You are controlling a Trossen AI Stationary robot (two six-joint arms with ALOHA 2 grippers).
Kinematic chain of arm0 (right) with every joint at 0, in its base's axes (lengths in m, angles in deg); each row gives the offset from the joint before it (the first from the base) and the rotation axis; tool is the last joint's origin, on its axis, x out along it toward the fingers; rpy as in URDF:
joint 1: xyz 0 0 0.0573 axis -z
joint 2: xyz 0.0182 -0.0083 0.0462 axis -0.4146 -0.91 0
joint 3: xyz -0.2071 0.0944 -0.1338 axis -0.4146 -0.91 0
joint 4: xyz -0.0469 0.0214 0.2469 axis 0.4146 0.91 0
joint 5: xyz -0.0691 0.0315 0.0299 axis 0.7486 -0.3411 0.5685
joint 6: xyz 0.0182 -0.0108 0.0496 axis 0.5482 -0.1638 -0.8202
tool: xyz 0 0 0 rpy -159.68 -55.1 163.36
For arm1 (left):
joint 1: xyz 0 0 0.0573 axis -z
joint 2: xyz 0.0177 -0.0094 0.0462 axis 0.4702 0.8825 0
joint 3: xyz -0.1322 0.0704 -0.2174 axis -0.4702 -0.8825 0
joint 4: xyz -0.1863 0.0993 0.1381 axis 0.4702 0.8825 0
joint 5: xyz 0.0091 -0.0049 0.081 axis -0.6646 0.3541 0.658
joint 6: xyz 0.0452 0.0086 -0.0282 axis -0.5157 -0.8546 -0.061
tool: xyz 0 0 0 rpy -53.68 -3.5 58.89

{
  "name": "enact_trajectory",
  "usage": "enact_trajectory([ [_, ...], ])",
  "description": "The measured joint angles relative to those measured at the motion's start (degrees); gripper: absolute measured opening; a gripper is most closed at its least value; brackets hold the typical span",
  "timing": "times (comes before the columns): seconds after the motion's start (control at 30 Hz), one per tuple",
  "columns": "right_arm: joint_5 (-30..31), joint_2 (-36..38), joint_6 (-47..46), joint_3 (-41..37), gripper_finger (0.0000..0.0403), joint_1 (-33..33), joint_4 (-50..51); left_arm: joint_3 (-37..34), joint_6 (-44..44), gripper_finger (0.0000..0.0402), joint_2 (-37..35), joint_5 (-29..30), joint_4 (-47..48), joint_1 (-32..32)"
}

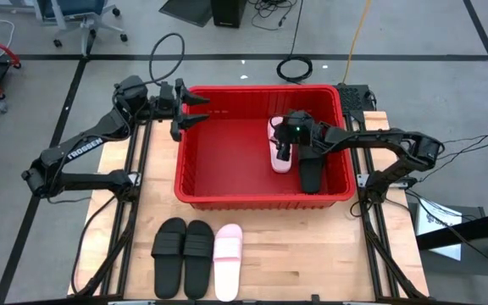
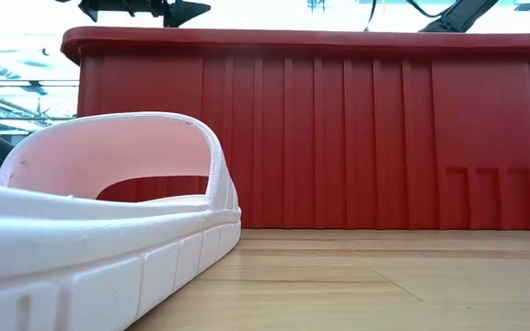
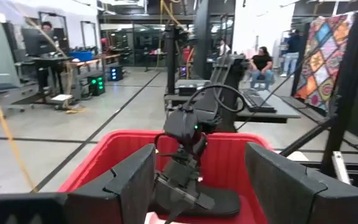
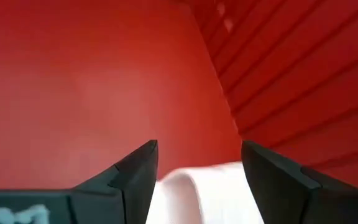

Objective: Pick and place slides into bin
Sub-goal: Put the pink slide into the red organizer bin

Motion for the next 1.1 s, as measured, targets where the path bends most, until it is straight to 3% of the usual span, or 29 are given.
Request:
enact_trajectory([
  [0.33, -0.14, 10.59, -0.67, 0.01, 0.0218, -6.21, -1.88, 0.02, 0.01, 0.0248, -4.72, 0.12, 2.01, 6.48],
  [0.63, -0.34, 19.75, -3.94, 0.04, 0.0217, -17.12, -4.14, 0.02, 0.08, 0.0248, -8.92, 1.84, 4.81, 18.82],
  [0.87, -0.41, 21.52, -5.81, 0.04, 0.0211, -28.74, -8.12, 0.02, -2.9, 0.0248, -9.84, 10.44, 9.62, 33.2],
  [1.1, -0.41, 20.32, -5.79, 0.02, 0.0211, -40.38, -12.44, 0.02, -7.09, 0.0248, -6.8, 25.3, 10.7, 50.44],
])
